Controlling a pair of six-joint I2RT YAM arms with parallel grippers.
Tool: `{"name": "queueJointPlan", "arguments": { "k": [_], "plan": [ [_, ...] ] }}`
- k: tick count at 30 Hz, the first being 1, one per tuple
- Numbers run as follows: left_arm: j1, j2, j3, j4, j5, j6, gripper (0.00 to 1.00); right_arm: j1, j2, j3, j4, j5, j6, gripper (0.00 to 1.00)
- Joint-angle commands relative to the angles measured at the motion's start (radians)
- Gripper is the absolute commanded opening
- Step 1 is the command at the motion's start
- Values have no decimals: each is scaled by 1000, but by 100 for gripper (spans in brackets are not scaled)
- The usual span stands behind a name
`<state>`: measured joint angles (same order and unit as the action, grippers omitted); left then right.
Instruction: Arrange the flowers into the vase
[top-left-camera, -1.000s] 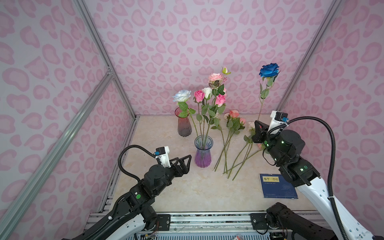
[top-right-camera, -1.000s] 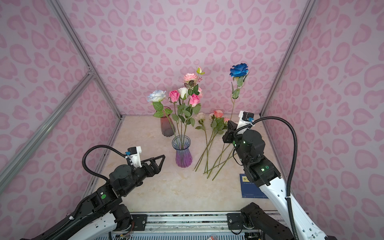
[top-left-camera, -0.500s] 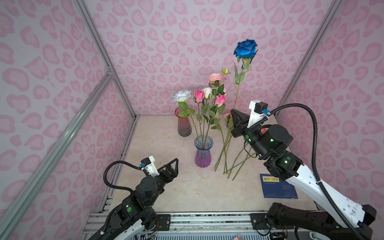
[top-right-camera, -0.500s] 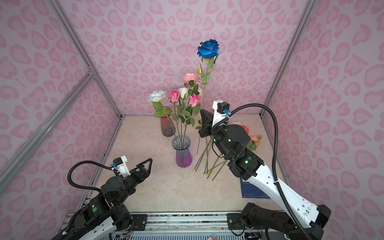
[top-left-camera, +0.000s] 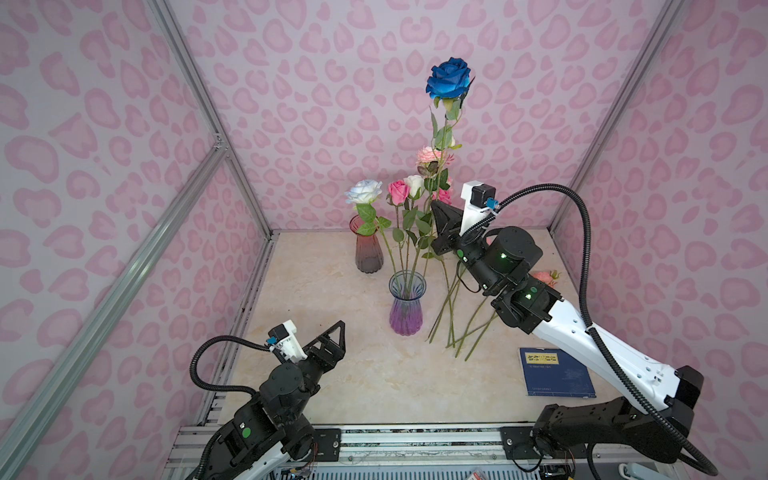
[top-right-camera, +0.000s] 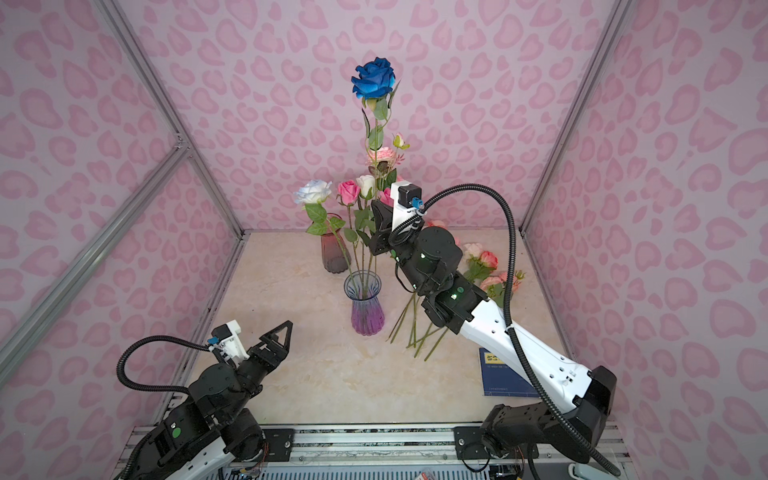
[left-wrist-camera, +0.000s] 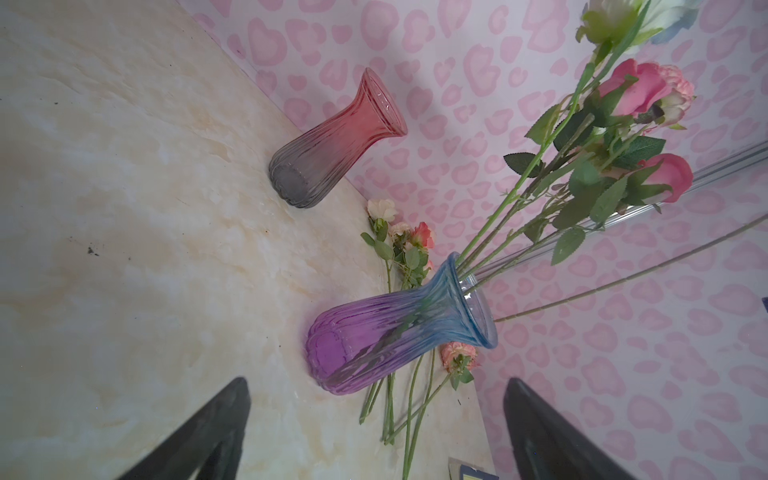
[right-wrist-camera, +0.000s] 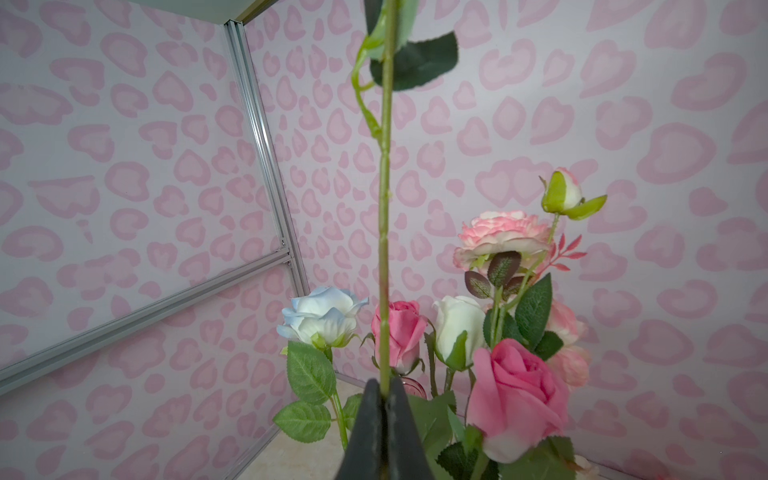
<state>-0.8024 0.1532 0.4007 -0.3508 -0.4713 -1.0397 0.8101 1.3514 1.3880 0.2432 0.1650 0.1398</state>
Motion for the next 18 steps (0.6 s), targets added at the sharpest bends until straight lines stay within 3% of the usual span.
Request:
{"name": "queueJointPlan", "arguments": {
  "k": [1, 10, 18],
  "plan": [
    [1, 3, 3, -3, -18, -7, 96, 9, 9, -41, 52, 11, -1, 0],
    [1, 18, -11, 18, -10, -20, 96, 47, -15, -278, 138, 33, -4, 0],
    [1, 75, -9, 53, 8, -20, 96, 70, -15, -355, 144, 79, 12, 1]
  ]
}}
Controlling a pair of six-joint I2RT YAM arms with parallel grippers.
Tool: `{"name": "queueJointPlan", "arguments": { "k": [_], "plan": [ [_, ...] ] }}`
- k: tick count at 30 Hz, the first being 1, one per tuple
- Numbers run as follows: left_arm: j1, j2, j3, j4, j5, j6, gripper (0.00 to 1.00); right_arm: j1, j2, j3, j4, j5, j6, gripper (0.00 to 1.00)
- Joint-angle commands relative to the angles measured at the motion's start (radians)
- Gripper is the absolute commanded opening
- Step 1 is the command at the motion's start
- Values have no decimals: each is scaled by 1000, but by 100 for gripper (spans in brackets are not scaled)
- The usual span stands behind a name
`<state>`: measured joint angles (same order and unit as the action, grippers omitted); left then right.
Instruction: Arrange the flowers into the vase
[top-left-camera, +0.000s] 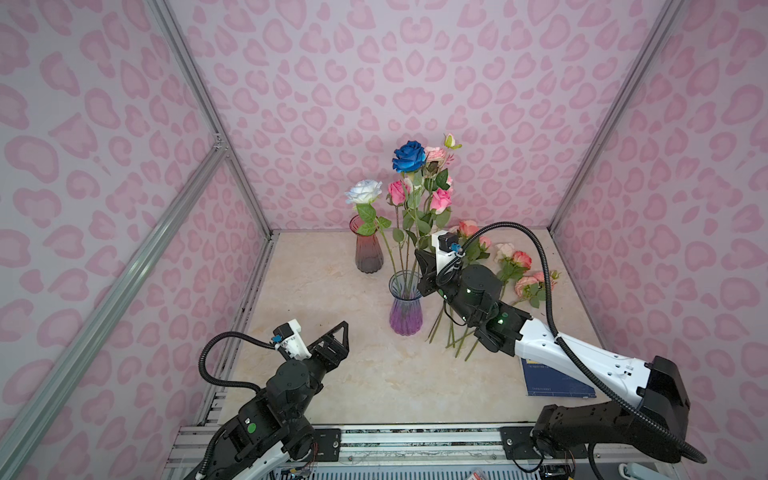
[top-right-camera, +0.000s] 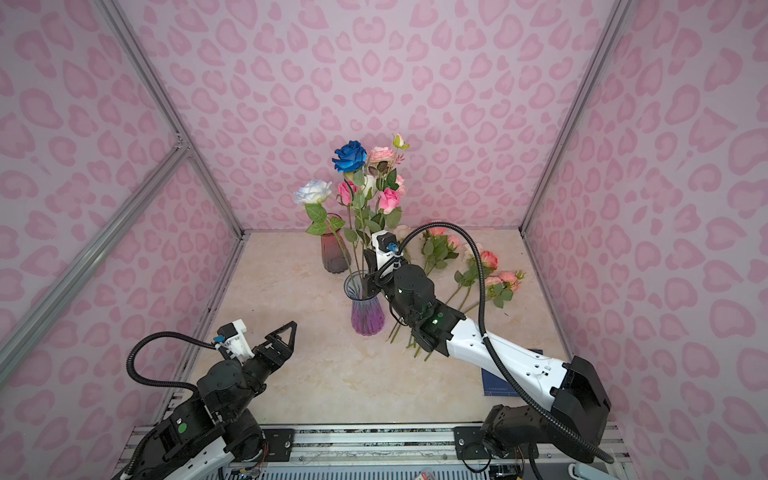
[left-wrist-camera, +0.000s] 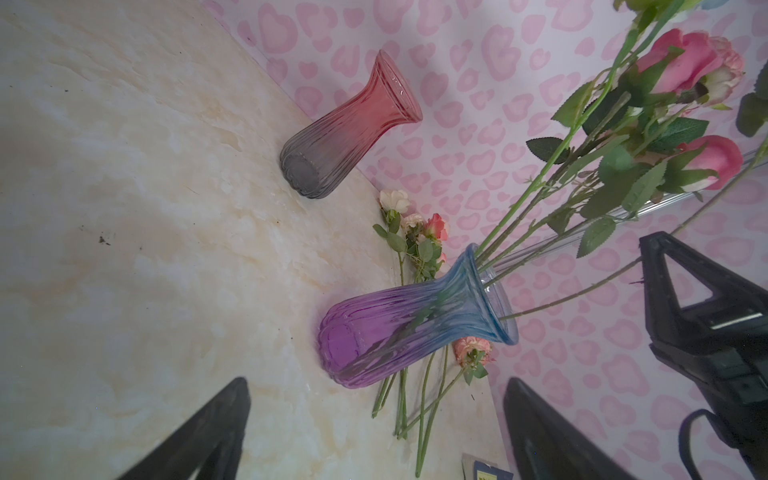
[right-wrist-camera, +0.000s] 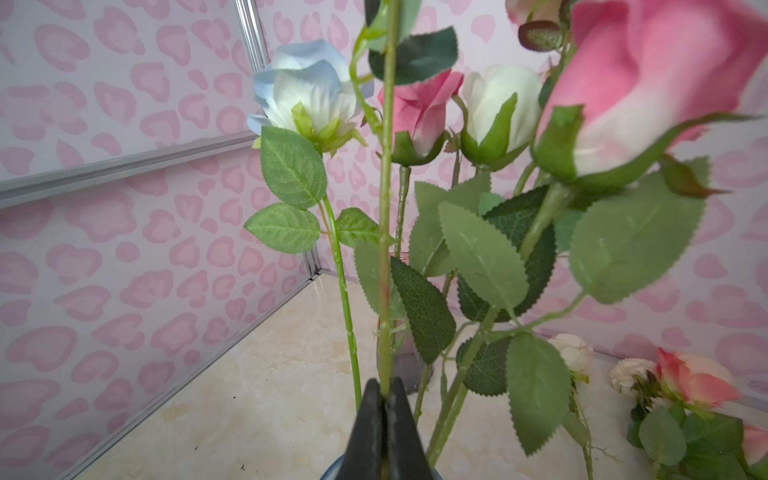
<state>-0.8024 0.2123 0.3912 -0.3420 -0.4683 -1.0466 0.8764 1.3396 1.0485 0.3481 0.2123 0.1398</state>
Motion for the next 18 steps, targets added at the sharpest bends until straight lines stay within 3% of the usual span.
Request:
{"name": "queueJointPlan", "arguments": {
  "k": [1, 10, 18],
  "plan": [
    [1, 24, 3, 46, 7, -15, 96, 2, -4, -16, 34, 33, 16, 2],
    [1, 74, 17, 78, 26, -7, 96, 11, -2, 38, -49, 25, 13, 21],
    [1, 115, 29, 91, 45, 0, 96, 30, -23, 57, -77, 34, -4, 22]
  ]
}}
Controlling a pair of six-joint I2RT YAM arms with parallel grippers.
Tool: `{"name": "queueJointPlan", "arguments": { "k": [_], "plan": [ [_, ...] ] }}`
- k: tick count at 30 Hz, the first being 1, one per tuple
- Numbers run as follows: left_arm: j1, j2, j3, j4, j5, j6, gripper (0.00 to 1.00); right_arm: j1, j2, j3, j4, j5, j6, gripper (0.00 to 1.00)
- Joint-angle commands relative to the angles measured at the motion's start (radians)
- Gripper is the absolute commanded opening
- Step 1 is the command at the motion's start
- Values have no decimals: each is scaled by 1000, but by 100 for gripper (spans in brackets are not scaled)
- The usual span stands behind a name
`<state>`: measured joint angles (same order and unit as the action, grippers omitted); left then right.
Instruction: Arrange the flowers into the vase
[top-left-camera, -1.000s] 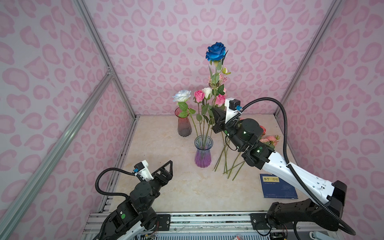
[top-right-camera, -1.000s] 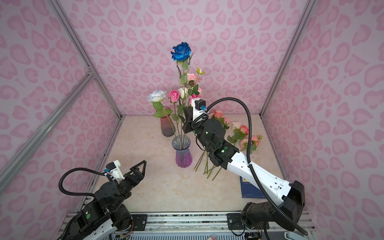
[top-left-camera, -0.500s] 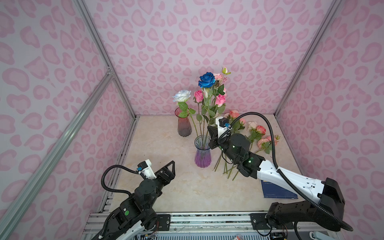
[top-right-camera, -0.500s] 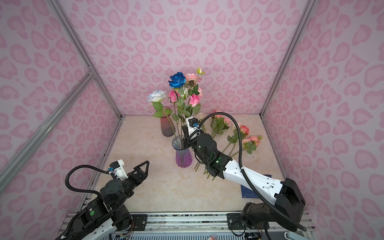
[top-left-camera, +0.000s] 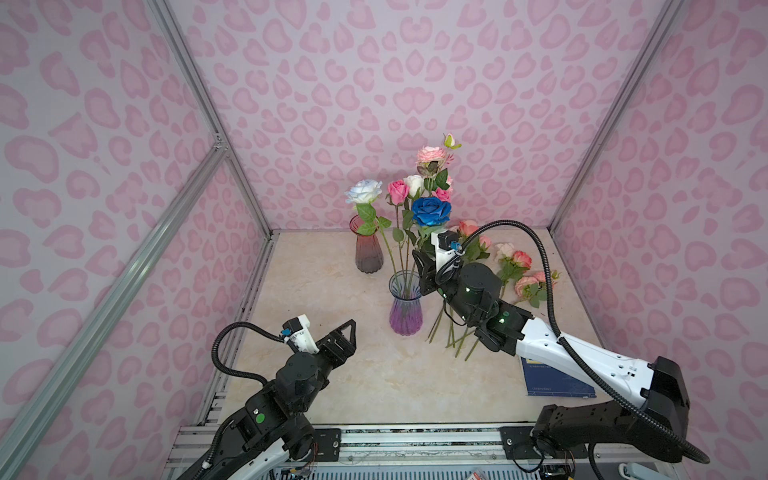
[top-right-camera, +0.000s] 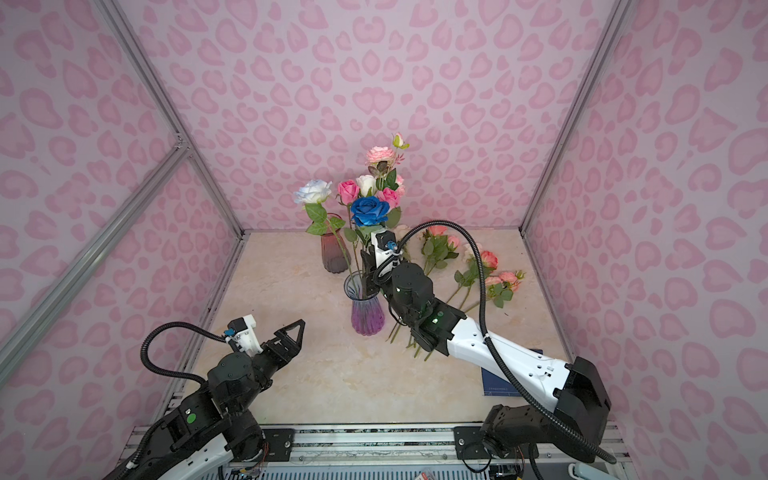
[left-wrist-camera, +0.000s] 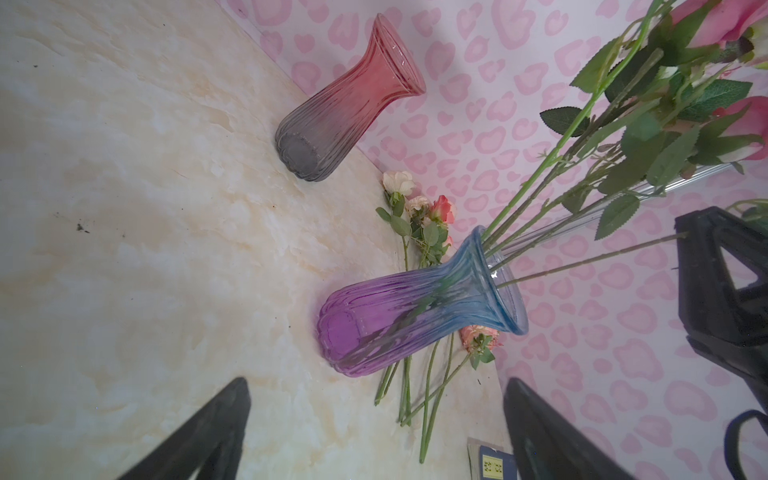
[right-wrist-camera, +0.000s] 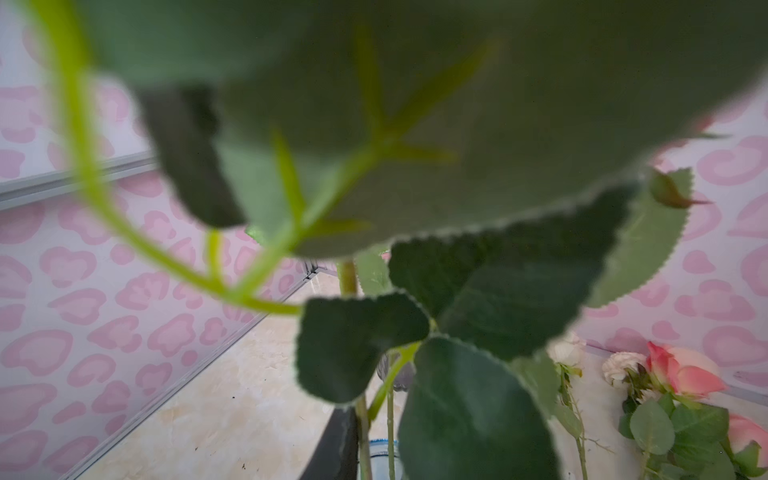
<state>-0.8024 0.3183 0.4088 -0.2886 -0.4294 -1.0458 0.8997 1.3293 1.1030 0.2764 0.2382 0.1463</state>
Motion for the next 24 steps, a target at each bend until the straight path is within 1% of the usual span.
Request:
{"name": "queueJointPlan", "arguments": {
  "k": [1, 6, 12, 16, 24],
  "plan": [
    [2, 12, 11, 38, 5, 0, 96, 12, -18, 1, -5, 10, -11, 23],
    [1, 20, 8, 47, 9, 0, 96, 17, -44, -2, -33, 26, -22, 24],
    [1, 40, 8, 62, 12, 1, 96, 17, -68, -21, -71, 83, -25, 28],
    [1, 68, 17, 73, 19, 4, 96, 17, -98, -38, -95, 90, -17, 30],
    [2, 153, 54, 102, 57, 33, 96, 16, -175, -74, -123, 143, -22, 31]
  ]
}}
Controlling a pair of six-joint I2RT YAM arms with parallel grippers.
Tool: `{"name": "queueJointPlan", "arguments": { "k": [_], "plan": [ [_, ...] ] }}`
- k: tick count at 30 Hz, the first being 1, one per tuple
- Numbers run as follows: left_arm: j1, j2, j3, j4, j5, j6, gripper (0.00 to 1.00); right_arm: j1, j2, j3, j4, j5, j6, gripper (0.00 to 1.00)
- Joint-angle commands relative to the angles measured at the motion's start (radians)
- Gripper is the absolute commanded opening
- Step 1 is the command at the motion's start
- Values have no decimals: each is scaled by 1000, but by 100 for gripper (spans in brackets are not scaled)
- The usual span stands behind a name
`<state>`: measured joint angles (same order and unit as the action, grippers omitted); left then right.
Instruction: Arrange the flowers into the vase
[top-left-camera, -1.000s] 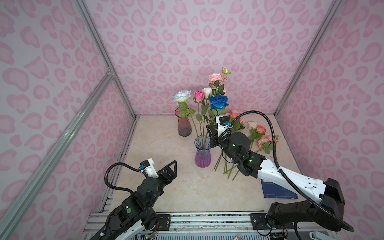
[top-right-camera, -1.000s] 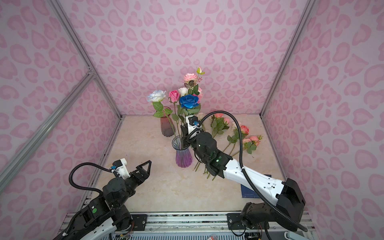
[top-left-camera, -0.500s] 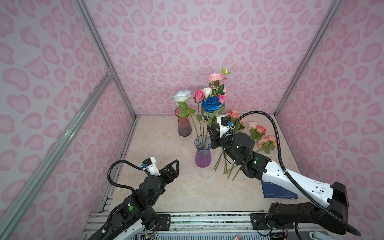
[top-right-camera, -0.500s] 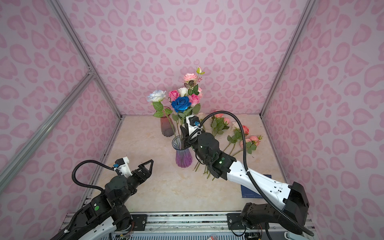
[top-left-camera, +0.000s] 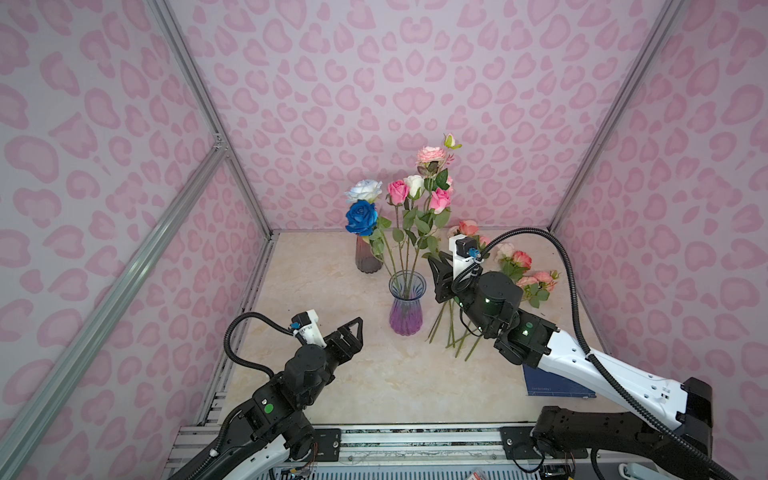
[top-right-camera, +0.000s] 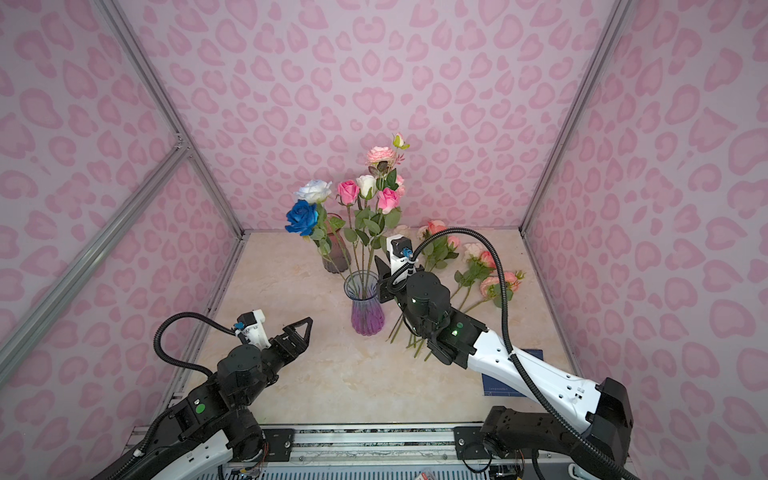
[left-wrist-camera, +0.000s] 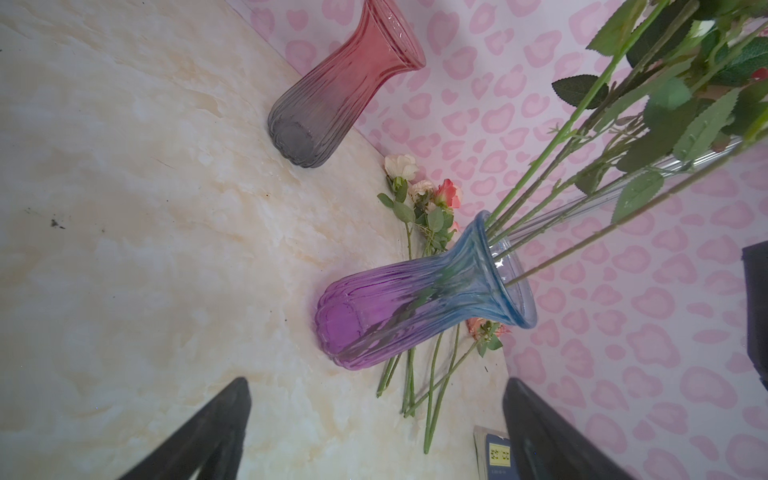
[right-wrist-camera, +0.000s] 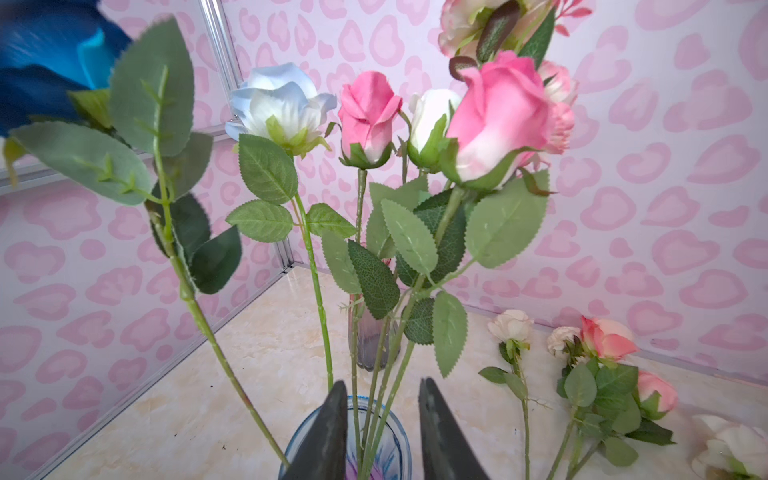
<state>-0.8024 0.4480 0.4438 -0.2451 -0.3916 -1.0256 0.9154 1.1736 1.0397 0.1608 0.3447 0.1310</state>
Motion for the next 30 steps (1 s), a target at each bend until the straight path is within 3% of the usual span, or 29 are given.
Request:
{"name": "queueJointPlan", "arguments": {
  "k": [1, 19, 30],
  "plan": [
    [1, 35, 22, 63, 25, 14, 96, 0, -29, -17, -7, 44, -8, 31],
    [1, 165, 72, 100, 138, 111, 96, -114, -101, -71, -53, 43, 70, 32],
    [-1, 182, -45, 146, 255, 97, 98, -480, -155, -208, -290, -106, 370, 39]
  ]
}}
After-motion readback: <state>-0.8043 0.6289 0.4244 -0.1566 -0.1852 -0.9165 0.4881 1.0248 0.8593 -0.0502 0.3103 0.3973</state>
